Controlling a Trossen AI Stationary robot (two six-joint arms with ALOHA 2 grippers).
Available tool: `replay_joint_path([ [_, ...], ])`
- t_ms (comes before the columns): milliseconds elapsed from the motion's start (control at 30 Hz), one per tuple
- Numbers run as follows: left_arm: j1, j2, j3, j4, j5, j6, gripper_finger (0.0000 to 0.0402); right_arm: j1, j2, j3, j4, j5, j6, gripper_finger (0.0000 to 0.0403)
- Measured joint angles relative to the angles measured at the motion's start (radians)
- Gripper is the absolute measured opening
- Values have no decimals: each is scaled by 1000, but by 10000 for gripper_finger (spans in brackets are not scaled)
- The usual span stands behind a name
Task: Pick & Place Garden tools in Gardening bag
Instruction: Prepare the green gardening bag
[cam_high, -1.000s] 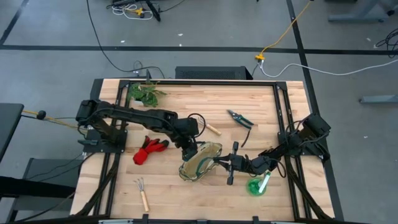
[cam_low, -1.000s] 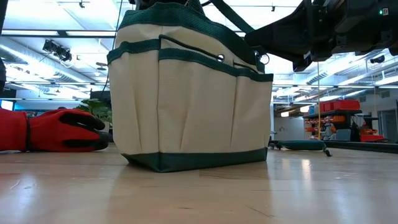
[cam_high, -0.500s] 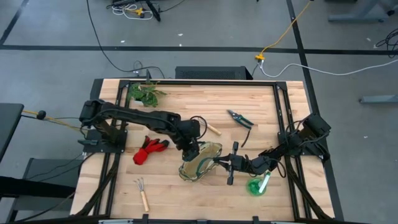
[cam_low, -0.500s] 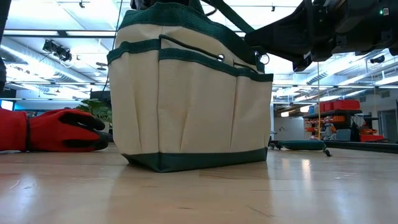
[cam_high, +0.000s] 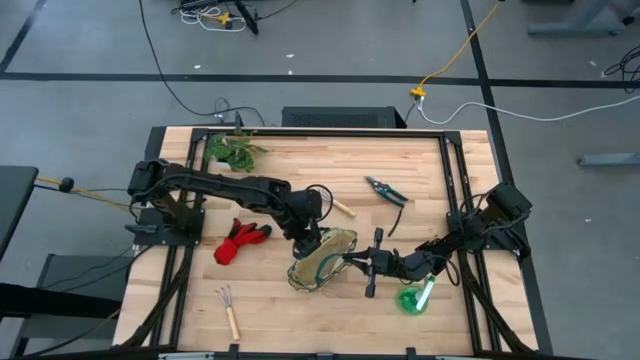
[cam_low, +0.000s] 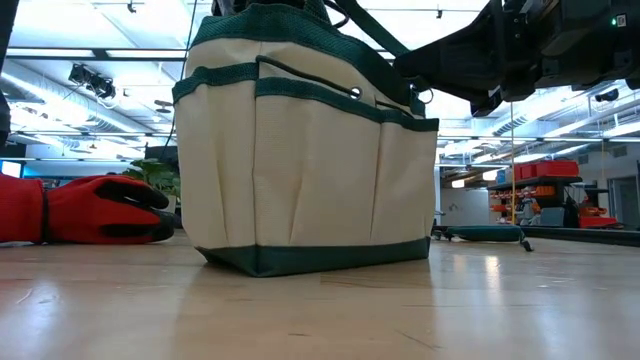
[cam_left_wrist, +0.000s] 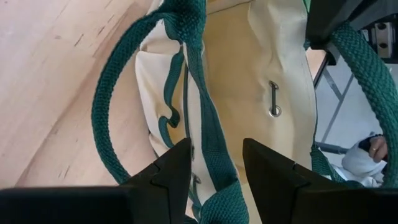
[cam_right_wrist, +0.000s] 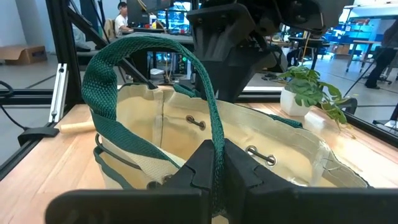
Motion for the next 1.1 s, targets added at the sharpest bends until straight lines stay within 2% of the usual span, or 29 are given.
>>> replay_joint_path([
  [367, 0, 1, 0, -1, -55, 5, 201, 0, 0, 0, 0, 0, 0, 20],
  [567, 0, 21, 0, -2, -77, 8, 204, 0, 0, 0, 0, 0, 0, 20],
  [1100, 24, 69, 0, -2, -49, 15, 204, 0, 0, 0, -5, 0, 0, 20],
])
